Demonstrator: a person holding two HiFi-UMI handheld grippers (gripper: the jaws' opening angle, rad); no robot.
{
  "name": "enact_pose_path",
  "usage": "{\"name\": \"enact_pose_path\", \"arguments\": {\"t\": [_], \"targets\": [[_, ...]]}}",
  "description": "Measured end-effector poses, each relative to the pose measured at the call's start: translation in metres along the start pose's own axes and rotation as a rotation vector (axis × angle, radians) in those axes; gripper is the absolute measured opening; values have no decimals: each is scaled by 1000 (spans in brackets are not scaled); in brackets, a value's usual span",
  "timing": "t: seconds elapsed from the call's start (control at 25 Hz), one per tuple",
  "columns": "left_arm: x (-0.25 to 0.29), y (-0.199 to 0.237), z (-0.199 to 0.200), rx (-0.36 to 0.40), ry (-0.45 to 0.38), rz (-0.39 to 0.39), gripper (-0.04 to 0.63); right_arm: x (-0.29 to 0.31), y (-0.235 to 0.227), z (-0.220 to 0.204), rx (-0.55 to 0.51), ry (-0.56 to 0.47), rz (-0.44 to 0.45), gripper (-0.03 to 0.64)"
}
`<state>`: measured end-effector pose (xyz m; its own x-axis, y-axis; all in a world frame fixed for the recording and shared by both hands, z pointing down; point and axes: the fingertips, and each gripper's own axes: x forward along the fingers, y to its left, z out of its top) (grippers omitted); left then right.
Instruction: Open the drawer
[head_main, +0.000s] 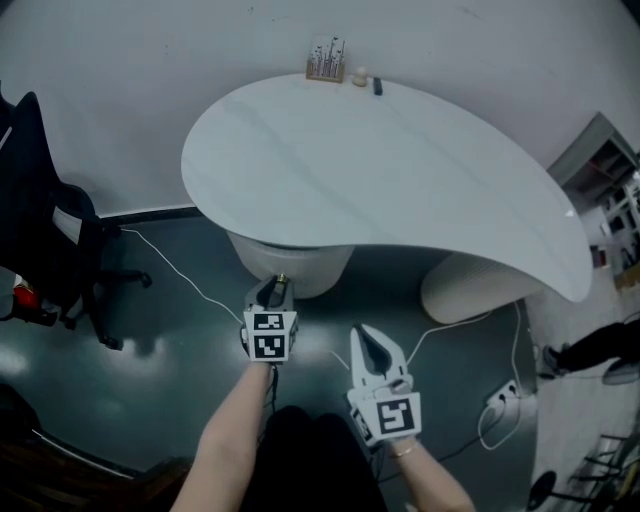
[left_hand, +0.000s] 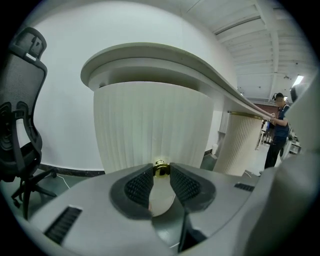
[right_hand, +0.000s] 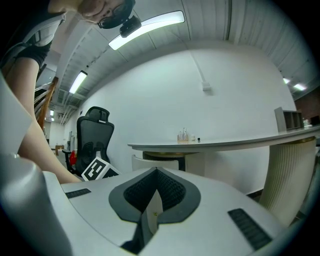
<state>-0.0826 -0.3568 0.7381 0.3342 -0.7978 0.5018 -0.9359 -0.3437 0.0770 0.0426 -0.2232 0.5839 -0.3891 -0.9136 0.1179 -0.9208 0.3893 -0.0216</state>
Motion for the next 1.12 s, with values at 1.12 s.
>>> {"name": "enact_pose_path", "arguments": {"t": [1.12], "targets": [[-128, -24, -90, -25, 199, 14, 104, -67, 51, 39, 41, 70, 49, 3]]}}
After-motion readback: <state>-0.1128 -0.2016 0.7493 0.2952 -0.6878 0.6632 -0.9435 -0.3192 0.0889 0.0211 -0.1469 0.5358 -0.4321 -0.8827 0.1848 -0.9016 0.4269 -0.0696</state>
